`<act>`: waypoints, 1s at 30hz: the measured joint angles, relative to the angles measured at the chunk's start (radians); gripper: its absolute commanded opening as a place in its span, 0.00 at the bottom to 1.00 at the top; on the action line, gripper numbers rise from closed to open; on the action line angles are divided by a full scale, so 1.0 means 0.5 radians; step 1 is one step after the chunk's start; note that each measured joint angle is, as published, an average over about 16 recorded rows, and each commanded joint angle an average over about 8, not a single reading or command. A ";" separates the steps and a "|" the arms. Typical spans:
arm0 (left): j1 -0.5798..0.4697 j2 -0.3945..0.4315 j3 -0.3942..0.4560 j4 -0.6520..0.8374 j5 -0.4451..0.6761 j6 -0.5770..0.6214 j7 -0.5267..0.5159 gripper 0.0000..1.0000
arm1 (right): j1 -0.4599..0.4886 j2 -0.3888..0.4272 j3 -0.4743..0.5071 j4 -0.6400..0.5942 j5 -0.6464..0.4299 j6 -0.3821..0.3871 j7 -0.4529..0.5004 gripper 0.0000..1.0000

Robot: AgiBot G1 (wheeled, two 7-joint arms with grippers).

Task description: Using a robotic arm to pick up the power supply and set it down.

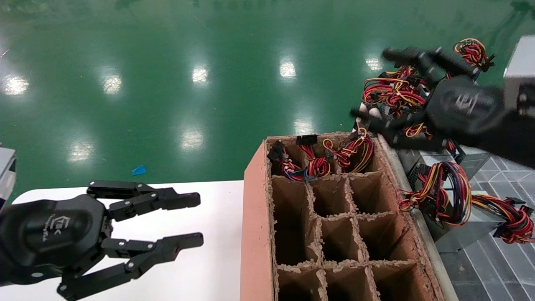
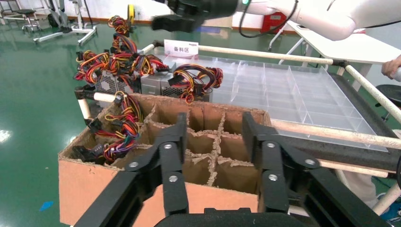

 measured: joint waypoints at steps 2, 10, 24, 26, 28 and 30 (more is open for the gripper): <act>0.000 0.000 0.000 0.000 0.000 0.000 0.000 1.00 | -0.048 0.021 -0.018 0.084 0.034 -0.043 0.099 1.00; 0.000 0.000 0.000 0.000 0.000 0.000 0.000 1.00 | -0.237 0.104 -0.088 0.411 0.169 -0.209 0.485 1.00; 0.000 0.000 0.000 0.000 0.000 0.000 0.000 1.00 | -0.413 0.182 -0.155 0.720 0.298 -0.365 0.819 1.00; 0.000 0.000 0.000 0.000 0.000 -0.001 0.000 1.00 | -0.417 0.184 -0.157 0.727 0.301 -0.369 0.825 1.00; 0.000 0.000 0.000 0.000 0.000 -0.001 0.000 1.00 | -0.413 0.182 -0.156 0.720 0.298 -0.365 0.817 1.00; 0.000 0.000 0.000 0.000 0.000 -0.001 0.000 1.00 | -0.408 0.180 -0.154 0.710 0.295 -0.360 0.811 1.00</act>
